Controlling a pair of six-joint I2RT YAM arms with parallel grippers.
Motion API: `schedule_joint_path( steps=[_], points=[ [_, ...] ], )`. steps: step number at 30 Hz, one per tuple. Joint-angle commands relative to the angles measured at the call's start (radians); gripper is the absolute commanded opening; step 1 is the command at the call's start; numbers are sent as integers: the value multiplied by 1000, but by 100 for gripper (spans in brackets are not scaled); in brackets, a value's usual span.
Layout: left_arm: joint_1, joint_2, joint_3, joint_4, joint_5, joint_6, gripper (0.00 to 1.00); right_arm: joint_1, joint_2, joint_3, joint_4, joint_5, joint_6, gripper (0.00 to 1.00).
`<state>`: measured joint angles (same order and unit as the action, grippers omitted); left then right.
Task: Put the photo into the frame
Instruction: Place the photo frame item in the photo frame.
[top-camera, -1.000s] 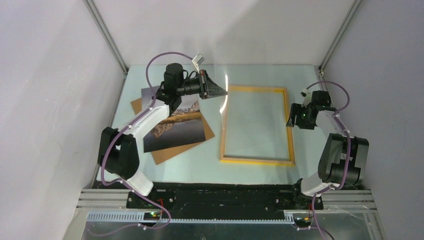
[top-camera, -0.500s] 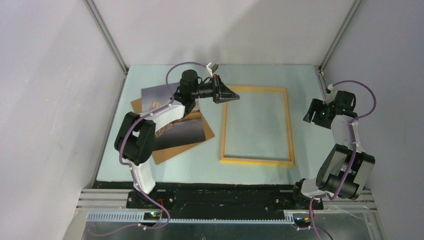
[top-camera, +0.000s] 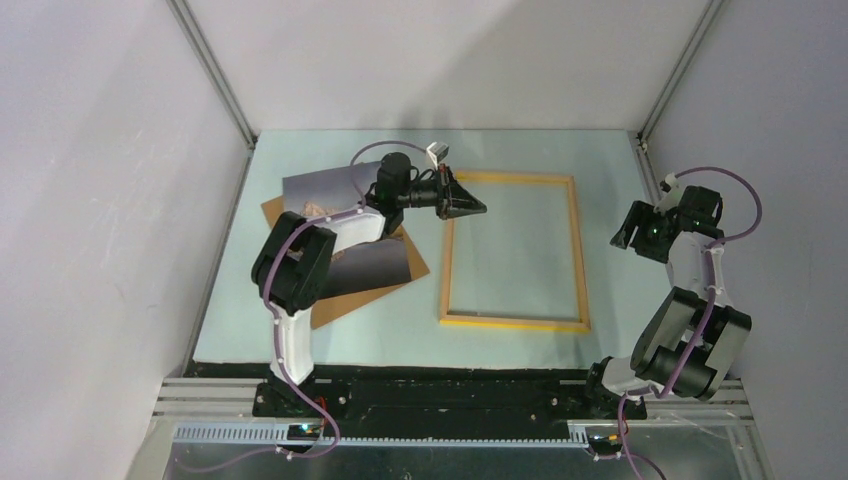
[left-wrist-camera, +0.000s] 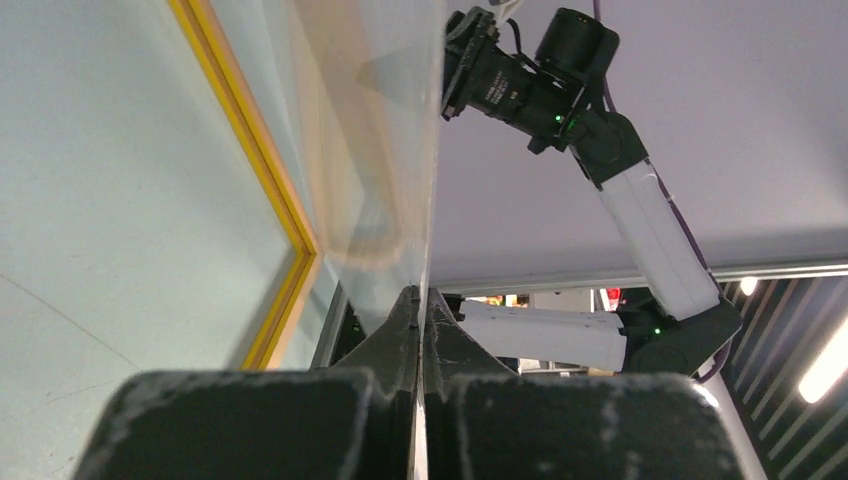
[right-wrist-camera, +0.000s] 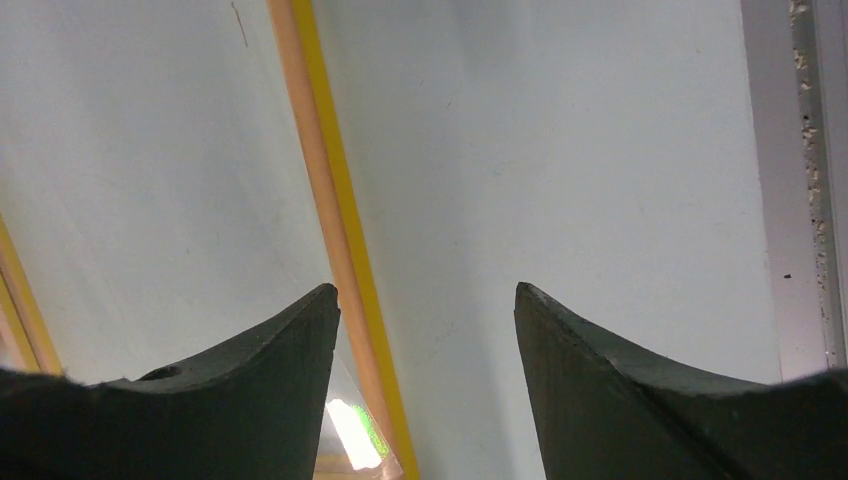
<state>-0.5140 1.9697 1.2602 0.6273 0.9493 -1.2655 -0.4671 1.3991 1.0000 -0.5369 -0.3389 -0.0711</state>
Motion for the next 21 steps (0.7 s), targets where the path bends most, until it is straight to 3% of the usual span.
schedule_joint_path(
  steps=[1,6,12,21],
  points=[
    [-4,29,14,69,25,22,0,-3,-3,38,-10,-28,-3,68],
    [-3,111,35,25,29,54,0,4,5,38,-22,-32,-6,68],
    [8,138,77,-251,-22,259,0,31,6,33,-23,-19,-11,68],
    [31,181,168,-532,-117,437,0,75,19,23,-11,-12,-6,68]
  ],
)
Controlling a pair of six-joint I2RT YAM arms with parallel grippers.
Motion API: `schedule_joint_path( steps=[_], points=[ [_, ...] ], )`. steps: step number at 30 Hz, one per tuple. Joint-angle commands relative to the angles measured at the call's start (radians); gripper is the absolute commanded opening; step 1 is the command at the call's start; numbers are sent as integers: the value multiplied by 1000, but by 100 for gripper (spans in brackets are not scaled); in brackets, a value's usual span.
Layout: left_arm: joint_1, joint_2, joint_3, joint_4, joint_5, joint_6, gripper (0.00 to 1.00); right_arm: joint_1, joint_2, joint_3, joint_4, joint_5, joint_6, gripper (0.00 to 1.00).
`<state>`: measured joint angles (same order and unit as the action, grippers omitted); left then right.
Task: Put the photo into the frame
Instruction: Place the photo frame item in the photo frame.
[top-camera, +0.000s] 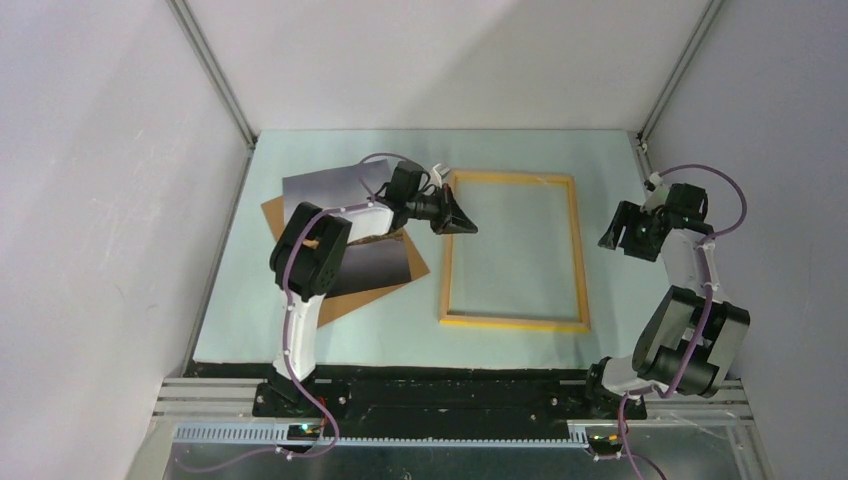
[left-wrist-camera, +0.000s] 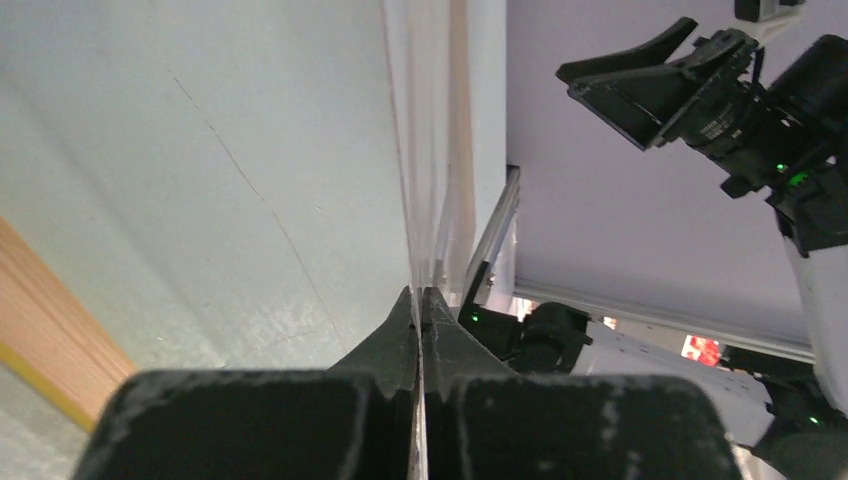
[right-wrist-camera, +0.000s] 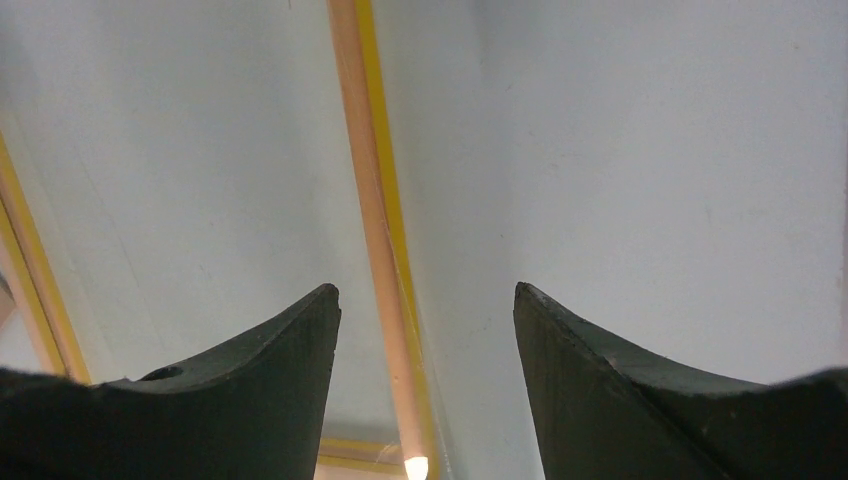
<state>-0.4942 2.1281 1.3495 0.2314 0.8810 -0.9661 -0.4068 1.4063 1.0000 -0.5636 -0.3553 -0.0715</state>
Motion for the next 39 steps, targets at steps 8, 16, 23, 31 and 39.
schedule_joint_path(
  steps=[8,16,23,31,39],
  points=[
    [15,44,157,-294,-114,251,0,38,35,15,27,13,-10,68],
    [17,71,206,-335,-127,280,0,71,46,15,36,32,-17,68],
    [17,92,256,-358,-126,305,0,87,62,14,38,46,-16,68],
    [17,118,304,-382,-125,325,0,105,75,14,43,62,-18,68],
    [17,120,347,-442,-145,387,0,108,83,15,46,65,-24,68]
  ],
)
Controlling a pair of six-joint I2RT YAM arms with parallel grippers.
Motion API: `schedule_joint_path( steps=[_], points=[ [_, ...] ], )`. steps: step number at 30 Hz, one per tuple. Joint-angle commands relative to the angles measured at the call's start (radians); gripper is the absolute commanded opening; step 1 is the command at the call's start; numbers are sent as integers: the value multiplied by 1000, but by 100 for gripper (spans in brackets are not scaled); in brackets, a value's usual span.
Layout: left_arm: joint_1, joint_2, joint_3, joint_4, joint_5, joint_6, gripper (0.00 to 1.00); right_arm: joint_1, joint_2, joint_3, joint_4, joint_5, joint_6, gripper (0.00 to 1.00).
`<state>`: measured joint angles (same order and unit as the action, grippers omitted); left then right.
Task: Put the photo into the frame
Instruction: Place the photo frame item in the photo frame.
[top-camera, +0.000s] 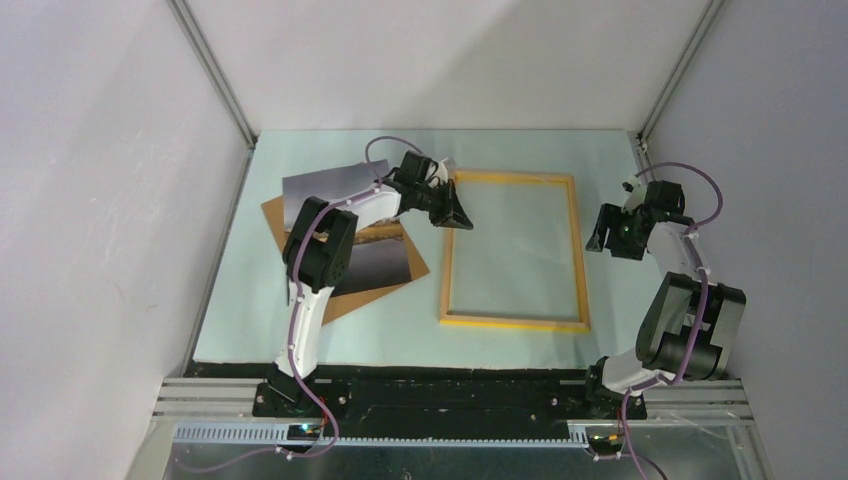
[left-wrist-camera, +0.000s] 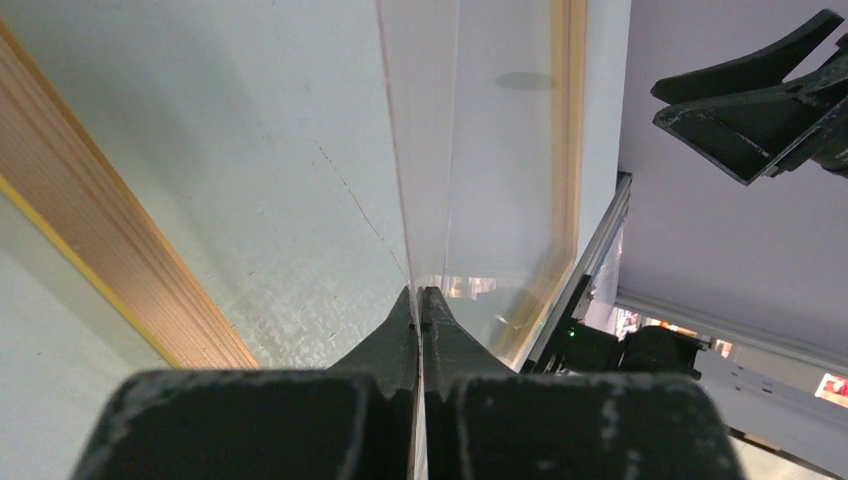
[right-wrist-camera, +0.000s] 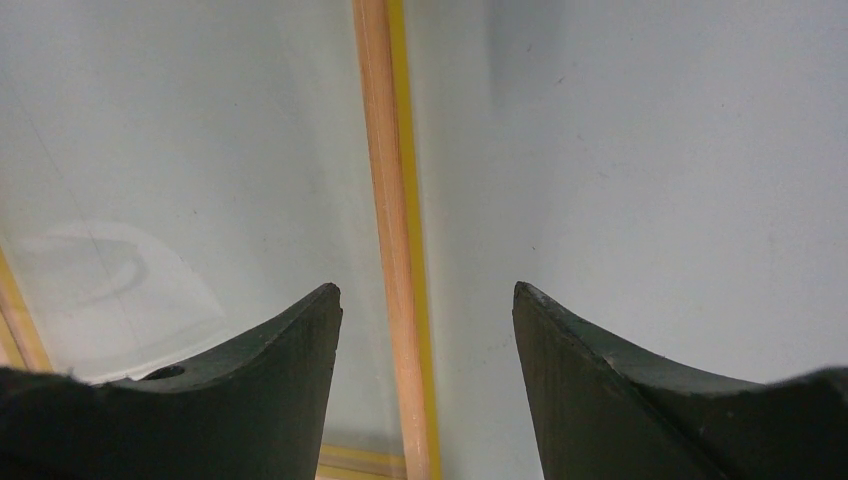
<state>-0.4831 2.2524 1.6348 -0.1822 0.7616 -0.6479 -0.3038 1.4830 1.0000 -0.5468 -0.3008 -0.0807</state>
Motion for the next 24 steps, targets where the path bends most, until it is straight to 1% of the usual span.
schedule_joint_path(
  steps=[1,9,24],
  points=[
    [6,-3,65,-33,-28,74,0,5,8,15,30,10,-16,68],
    [3,12,110,-107,-59,140,0,5,12,15,28,8,-15,67],
    [-3,29,128,-129,-68,157,0,8,19,14,18,5,-15,67]
  ],
)
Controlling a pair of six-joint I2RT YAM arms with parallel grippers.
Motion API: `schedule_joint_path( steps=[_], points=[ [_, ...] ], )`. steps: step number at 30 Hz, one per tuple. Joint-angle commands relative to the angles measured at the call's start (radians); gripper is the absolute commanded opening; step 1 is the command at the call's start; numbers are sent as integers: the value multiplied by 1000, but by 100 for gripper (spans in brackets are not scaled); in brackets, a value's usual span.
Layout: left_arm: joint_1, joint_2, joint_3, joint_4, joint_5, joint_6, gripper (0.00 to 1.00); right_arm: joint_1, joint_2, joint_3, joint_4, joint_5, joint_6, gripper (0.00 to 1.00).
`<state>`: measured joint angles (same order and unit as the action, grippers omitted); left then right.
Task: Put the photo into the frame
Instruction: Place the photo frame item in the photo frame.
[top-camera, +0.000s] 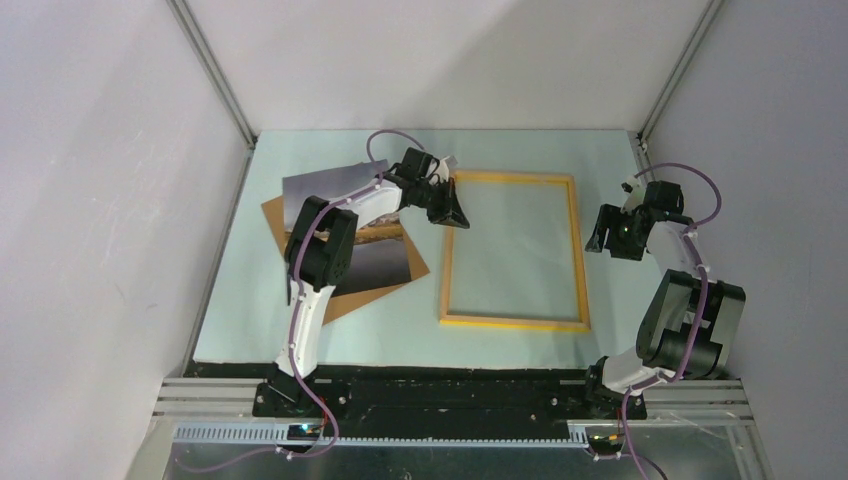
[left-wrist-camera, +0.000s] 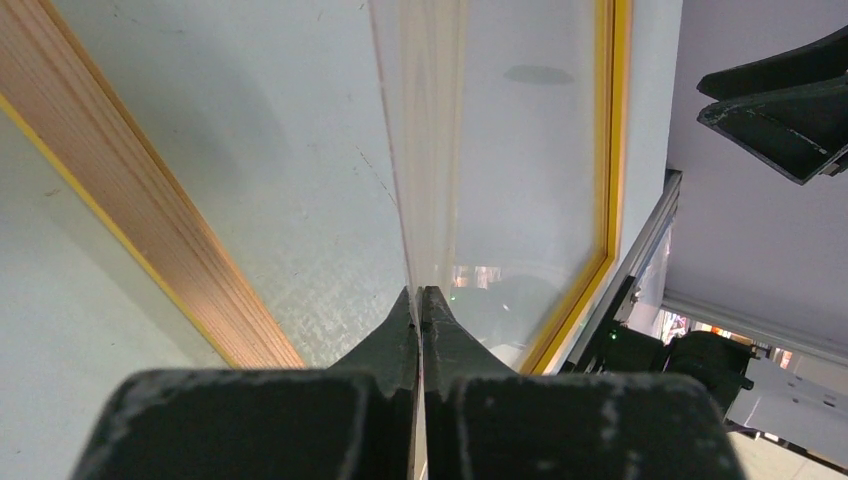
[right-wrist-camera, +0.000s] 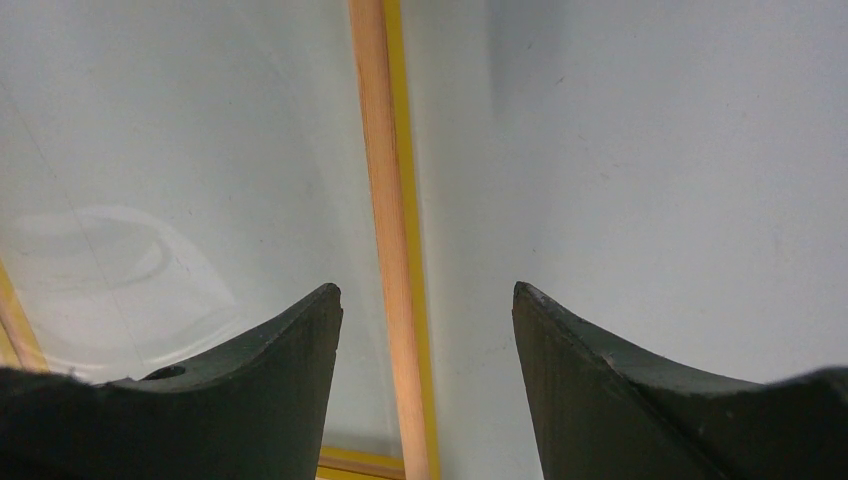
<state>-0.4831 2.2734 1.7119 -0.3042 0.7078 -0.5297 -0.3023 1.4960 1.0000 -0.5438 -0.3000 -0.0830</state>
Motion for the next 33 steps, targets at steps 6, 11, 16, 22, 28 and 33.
schedule_joint_path(
  steps=[6,11,16,22,28,33],
  points=[
    [-10,16,56,-7,3,31,0,22,13,10,21,12,-10,67],
    [-12,21,66,-7,28,23,0,48,29,11,35,25,-10,67],
    [-14,25,70,-7,52,6,0,75,60,12,49,35,-10,67],
    [-14,25,75,-2,83,9,1,93,128,29,50,43,-6,66],
    [-14,27,78,0,103,9,8,95,188,63,42,29,5,61],
    [-17,30,78,2,105,7,13,99,215,75,37,13,10,55]
  ],
)
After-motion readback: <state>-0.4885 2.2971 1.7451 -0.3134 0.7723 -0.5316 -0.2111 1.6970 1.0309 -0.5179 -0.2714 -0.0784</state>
